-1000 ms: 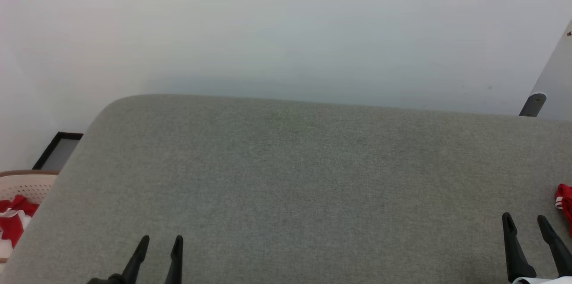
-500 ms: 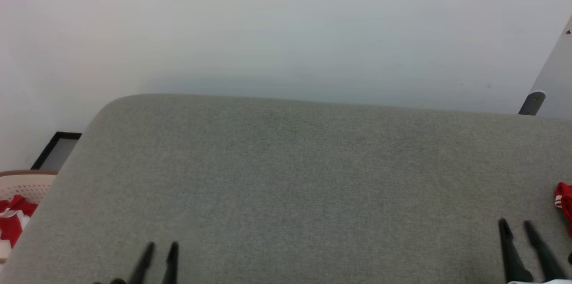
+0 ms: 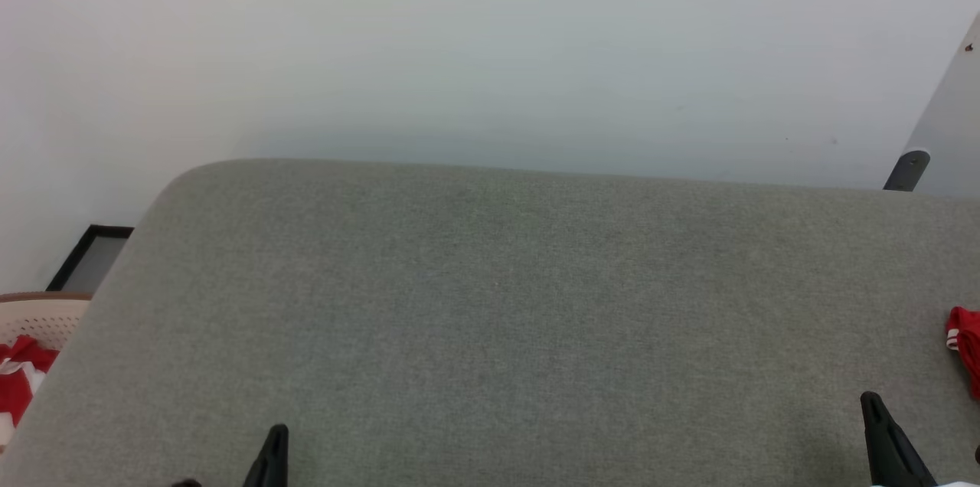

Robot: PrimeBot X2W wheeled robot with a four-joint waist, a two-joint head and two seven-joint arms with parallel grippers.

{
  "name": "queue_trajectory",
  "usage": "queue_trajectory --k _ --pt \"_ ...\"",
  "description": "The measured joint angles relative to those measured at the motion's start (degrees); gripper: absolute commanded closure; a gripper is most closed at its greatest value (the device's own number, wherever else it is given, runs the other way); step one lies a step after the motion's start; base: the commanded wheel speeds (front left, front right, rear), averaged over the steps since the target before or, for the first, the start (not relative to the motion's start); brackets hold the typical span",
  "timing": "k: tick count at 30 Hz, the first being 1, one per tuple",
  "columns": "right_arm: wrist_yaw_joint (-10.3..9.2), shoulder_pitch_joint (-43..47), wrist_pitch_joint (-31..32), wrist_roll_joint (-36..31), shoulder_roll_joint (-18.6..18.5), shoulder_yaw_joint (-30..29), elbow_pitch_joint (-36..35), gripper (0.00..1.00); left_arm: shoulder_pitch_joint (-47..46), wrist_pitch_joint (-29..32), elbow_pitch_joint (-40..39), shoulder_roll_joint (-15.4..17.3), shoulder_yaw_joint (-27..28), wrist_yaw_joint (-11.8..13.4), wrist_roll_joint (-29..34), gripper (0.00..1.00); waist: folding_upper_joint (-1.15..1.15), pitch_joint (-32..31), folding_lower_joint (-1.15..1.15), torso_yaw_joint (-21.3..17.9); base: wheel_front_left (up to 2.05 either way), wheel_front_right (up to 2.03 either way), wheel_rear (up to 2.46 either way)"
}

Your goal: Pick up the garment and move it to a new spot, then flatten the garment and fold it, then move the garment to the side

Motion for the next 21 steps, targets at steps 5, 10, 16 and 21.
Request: queue_trajectory --k 5,10,16,21 --pt "0.0 -0.57 0.66 4.47 0.21 0.0 0.65 1.0 -1.03 1.29 0.26 -0.38 0.49 0.0 -4.52 1.0 0.0 0.21 0.0 -0.28 0.0 0.0 0.0" --pt "0.0 -1.5 1.24 8.76 0.42 0.02 1.2 1.0 -1.99 2.52 0.44 -0.82 1.01 0.0 -8.8 1.0 0.0 0.42 0.0 -0.56 0.0 0.0 0.0" --pt "0.0 -2.61 1.9 13.68 0.79 0.02 1.87 1.0 -3.14 3.9 0.66 -1.29 1.55 0.0 -13.6 1.0 0.0 0.68 0.0 -0.9 0.0 0.0 0.0" --pt "0.0 -3.48 2.41 17.44 1.03 0.03 2.33 1.0 -4.09 4.94 0.82 -1.67 1.94 0.0 -17.36 1.0 0.0 0.89 0.0 -1.18 0.0 0.0 0.0"
